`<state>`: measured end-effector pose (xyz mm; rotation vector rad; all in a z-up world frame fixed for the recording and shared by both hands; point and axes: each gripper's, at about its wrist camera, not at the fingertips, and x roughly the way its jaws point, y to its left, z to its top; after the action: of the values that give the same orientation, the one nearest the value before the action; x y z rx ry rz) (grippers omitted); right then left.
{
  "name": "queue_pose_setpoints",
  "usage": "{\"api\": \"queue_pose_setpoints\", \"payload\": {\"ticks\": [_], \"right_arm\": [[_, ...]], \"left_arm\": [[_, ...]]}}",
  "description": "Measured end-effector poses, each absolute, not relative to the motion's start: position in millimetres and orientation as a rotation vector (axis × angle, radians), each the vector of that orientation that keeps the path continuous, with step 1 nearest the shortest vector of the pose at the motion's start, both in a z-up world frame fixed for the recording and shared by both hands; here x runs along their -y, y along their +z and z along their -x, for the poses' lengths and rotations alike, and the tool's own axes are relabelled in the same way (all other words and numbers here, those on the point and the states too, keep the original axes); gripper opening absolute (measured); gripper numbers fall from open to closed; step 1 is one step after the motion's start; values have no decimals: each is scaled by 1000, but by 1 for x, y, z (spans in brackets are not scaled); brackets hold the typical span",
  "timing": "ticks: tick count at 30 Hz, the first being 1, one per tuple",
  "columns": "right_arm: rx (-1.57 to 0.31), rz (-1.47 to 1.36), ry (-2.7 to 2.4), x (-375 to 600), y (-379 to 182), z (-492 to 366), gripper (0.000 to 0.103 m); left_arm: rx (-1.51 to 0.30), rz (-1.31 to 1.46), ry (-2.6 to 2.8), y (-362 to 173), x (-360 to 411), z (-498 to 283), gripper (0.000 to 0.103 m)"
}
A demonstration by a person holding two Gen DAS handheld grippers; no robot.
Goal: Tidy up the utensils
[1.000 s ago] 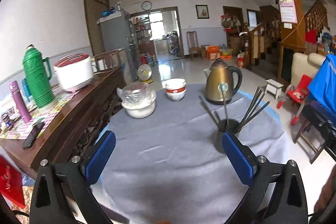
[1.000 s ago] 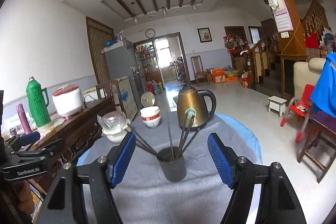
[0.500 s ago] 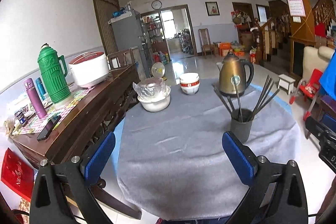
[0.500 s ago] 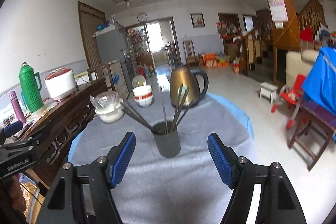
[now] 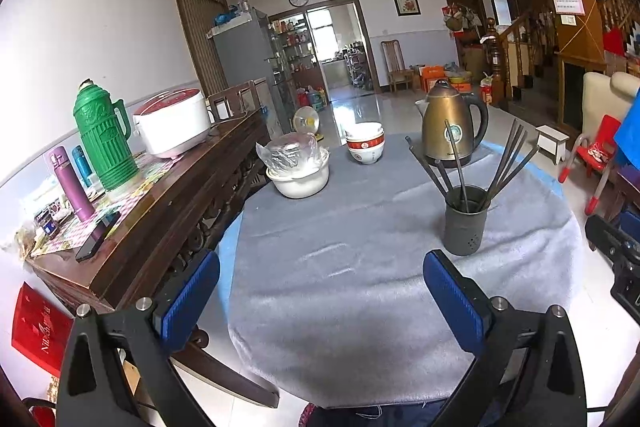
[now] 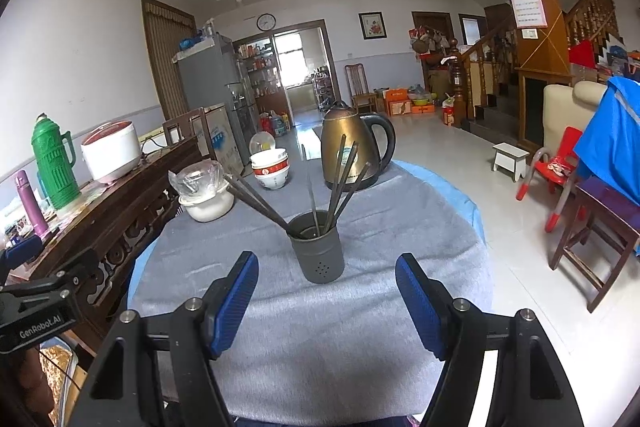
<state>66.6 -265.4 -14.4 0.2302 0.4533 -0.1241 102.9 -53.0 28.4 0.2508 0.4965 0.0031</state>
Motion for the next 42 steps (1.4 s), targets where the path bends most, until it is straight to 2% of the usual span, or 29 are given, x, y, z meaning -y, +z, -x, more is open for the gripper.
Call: {"api": "queue_pose_setpoints", "payload": {"ticks": [42], "right_arm": [[-452,-204,-116,247,-16,-69,75]], "left_arm": [[-520,-189,35,23,30,-104,101]]}}
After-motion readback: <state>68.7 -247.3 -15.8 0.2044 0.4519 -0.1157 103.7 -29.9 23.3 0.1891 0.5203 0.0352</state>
